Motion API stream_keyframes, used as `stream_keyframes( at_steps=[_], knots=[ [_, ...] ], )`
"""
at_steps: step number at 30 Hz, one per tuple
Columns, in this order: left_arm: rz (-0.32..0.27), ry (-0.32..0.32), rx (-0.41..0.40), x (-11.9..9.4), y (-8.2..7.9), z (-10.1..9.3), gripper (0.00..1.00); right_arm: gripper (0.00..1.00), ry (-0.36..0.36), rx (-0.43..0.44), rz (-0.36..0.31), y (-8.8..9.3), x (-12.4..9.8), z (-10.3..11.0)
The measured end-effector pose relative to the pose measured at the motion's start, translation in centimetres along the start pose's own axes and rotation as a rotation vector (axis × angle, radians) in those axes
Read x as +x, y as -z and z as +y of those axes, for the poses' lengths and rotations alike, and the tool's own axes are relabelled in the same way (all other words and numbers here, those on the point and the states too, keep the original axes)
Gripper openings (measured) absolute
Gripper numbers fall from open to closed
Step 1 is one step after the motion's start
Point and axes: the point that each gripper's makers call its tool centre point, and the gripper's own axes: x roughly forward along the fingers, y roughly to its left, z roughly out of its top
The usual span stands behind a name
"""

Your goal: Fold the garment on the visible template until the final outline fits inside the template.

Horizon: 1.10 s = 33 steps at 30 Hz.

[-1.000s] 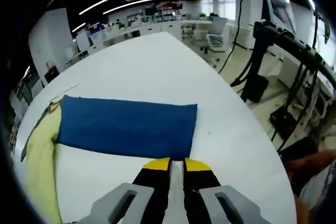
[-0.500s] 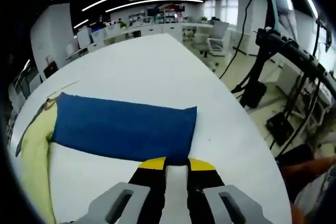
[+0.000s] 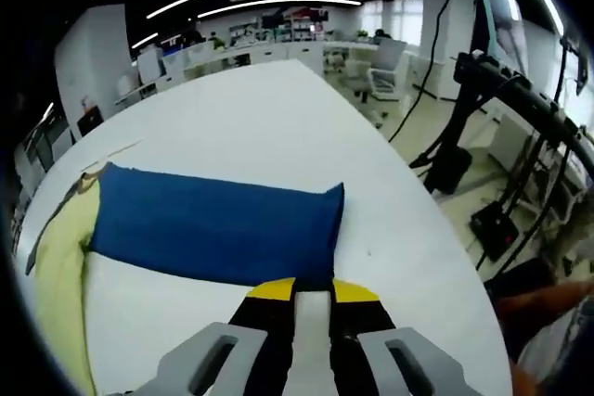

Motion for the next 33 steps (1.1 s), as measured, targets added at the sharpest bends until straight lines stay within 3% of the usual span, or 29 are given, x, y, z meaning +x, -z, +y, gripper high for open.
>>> stream_keyframes(
  at_steps=[5,25,33],
  knots=[
    [0.0,0.005,0.003,0.2,-0.1,-0.2,0.94,0.21,0.009,0.008,-0.001,-0.4,0.9,-1.4],
    [0.008,-0.002,-0.005,-0.2,0.3,0.0,0.93,0.0,-0.045,-0.009,-0.031,-0.5,0.1,1.0],
    [0.007,0.006,0.002,-0.1,0.1,-0.1,0.92,0.0,-0.05,-0.028,-0.046,-0.8,0.1,1.1]
  ],
)
